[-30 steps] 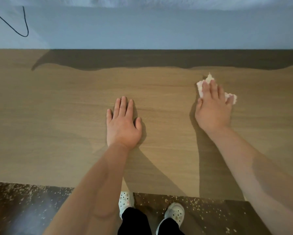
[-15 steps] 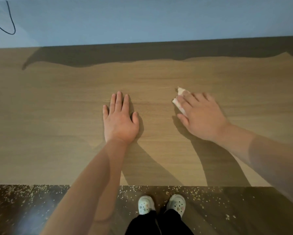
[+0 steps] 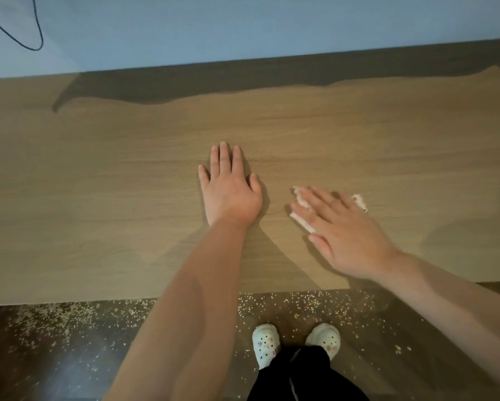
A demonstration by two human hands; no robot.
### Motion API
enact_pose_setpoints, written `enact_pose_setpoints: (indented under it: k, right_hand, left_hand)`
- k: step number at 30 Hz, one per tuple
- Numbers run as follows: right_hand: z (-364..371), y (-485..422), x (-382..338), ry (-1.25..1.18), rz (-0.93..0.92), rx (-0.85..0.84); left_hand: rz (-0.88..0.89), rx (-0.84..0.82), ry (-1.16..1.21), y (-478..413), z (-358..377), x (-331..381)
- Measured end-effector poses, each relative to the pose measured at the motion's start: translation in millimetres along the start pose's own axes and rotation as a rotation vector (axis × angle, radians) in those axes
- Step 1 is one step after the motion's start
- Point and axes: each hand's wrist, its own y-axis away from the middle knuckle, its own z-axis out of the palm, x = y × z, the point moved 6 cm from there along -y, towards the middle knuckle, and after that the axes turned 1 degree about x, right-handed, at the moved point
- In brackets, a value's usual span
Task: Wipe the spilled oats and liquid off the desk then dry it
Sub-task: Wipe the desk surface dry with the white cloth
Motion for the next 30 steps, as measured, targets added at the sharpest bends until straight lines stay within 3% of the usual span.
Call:
enact_pose_setpoints:
  k: [1, 4, 6, 7, 10, 12, 14, 15, 17, 19, 20, 22, 24, 26, 28, 30]
  right_hand:
    - [0.5, 2.4, 22.6, 0.015, 0.094, 0.021]
    - [-7.4, -0.4, 91.6, -0.119, 0.677, 0.061]
    - [-13.0, -10.0, 73.5, -0.202, 0.878, 0.061]
    - [-12.7, -15.9, 47.6, -0.183, 0.825, 0.053]
    - [-7.3, -12.3, -41.3, -0.159, 0.324, 0.005]
    - [-1.6, 9.5, -52.4, -0.148, 0.040, -0.051]
    - [4.1, 28.0, -24.5, -0.105, -0.123, -0.100]
    - [6.1, 34.8, 0.2, -0.074, -0.103, -0.092]
    - [2.1, 41.4, 65.4, -0.069, 0.161, -0.051]
    - [-3.9, 48.3, 110.2, -0.133, 0.470, -0.002]
    - [-4.5, 50.9, 111.0, -0.136, 0.529, 0.014]
    - [2.3, 57.4, 79.9, -0.067, 0.347, 0.032]
    - [9.9, 79.2, 42.7, -0.010, -0.041, -0.006]
    - [10.7, 100.6, 48.9, 0.029, -0.285, -0.043]
    - [8.5, 102.7, 90.2, 0.049, -0.281, -0.038]
    - [4.1, 91.6, 140.2, 0.010, -0.060, -0.037]
  left_hand:
    - [-0.003, 0.001, 0.001, 0.2, 0.0, -0.2]
    - [-0.012, 0.006, -0.005, -0.6, -0.1, -0.2]
    - [-0.005, 0.010, -0.010, 0.1, -0.4, 1.1]
    - [0.001, 0.010, -0.009, -0.5, 0.4, 1.0]
    - [0.004, 0.010, 0.001, -0.8, 0.6, -1.1]
    - [0.016, 0.039, 0.003, -0.3, -1.2, 1.0]
    - [0.066, 0.098, 0.029, 3.1, -5.5, 3.7]
    - [0.107, 0.148, 0.024, 8.0, -8.6, 6.1]
    - [0.157, 0.250, -0.006, 15.0, -10.3, 12.5]
    - [0.085, 0.255, 0.017, 20.6, -11.1, 23.5]
    - [0.014, 0.224, 0.057, 24.8, -10.4, 32.6]
    - [-0.061, 0.167, 0.136, 31.5, -4.2, 59.6]
    - [-0.040, 0.134, 0.147, 39.6, 3.4, 93.6]
    - [-0.026, 0.095, 0.143, 46.7, 13.7, 119.5]
    - [-0.043, 0.049, 0.107, 51.4, 25.6, 132.9]
    - [-0.054, 0.036, 0.034, 53.6, 33.3, 138.0]
